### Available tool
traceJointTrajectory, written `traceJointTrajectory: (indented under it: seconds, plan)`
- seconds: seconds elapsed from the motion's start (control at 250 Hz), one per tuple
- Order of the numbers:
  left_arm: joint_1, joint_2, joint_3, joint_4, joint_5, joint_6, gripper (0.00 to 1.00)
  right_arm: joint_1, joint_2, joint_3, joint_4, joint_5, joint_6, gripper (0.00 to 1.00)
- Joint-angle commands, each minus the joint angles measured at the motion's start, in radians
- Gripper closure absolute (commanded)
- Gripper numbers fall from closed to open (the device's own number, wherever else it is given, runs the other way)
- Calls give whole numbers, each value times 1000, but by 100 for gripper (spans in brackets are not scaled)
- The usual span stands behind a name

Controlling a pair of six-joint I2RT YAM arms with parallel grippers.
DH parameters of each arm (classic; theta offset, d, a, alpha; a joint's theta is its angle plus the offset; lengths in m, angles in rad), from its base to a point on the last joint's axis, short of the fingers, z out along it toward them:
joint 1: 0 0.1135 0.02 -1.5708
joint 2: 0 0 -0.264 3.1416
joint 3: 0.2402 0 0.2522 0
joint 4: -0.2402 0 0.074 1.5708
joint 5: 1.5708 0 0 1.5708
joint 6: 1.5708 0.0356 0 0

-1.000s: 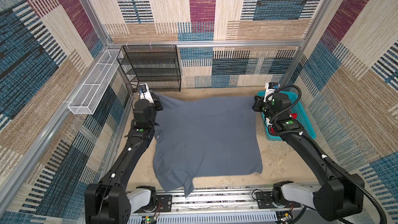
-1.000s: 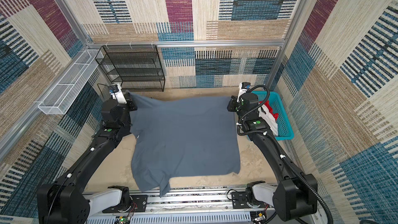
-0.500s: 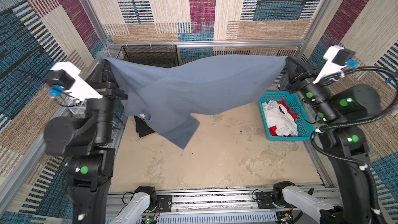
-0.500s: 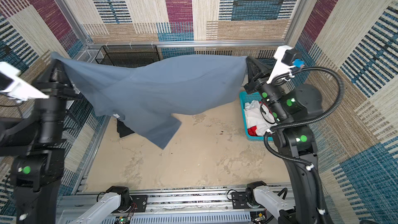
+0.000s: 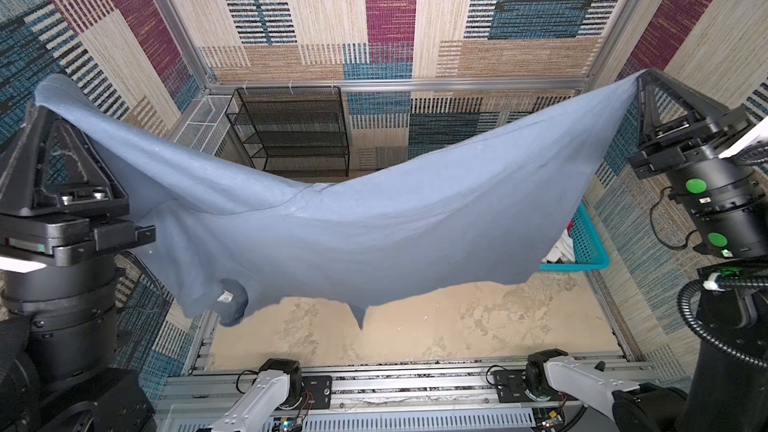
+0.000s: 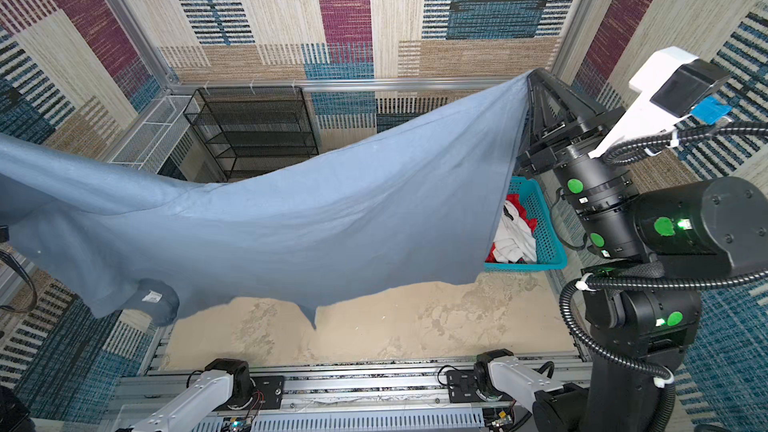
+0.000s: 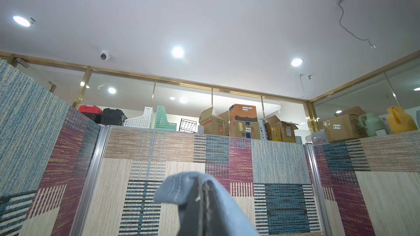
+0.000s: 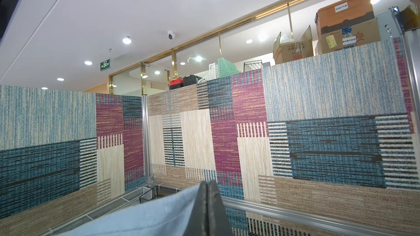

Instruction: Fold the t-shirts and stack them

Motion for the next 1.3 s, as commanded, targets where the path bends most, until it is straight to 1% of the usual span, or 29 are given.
traceJointTrajectory:
  seconds: [0.0, 0.08, 0.116, 0.232, 0.348, 0.4, 0.508, 0.6, 0.696, 0.808, 0.848, 0.86, 1.008, 1.176, 1.296]
  plan:
    - [-5, 49, 1, 2, -44, 49, 100, 1, 41, 8, -48, 73, -31, 100]
    - [-6, 99, -18, -3, -67, 66, 100, 1, 56, -38, -40, 100, -43, 100]
    - [-6, 118, -45, 4, -73, 70, 100, 1, 55, -85, -24, 121, -51, 100]
    - [-6, 159, -229, 71, -83, 70, 100, 0, 26, -285, 59, 205, -93, 100]
    - [-6, 185, -514, 229, -87, 51, 100, 0, 8, -515, 157, 287, -125, 100]
    - [-6, 212, -624, 305, -90, 48, 100, 0, 13, -616, 206, 303, -131, 100]
    - [-6, 288, -792, 427, -96, 22, 100, 0, 41, -814, 309, 310, -108, 100]
    - [-6, 346, -936, 570, -91, -26, 100, 0, 74, -996, 433, 318, -81, 100]
    - [-14, 410, -1065, 724, -82, -52, 100, -1, 125, -1130, 546, 315, -52, 100]
    - [-33, 506, -1125, 830, -76, -31, 100, 0, 200, -1195, 625, 299, -35, 100]
    - [-41, 540, -1132, 831, -92, -28, 100, 0, 228, -1195, 631, 290, -32, 100]
    - [-43, 550, -1132, 861, -97, -28, 100, 0, 238, -1194, 632, 287, -32, 100]
    - [-69, 645, -1152, 928, -130, -19, 100, 0, 320, -1194, 664, 259, -18, 100]
    - [-89, 736, -1093, 909, -146, 3, 100, 0, 393, -1162, 674, 265, -15, 100]
    - [-95, 819, -1028, 908, -179, 29, 100, -2, 461, -1114, 668, 336, -15, 100]
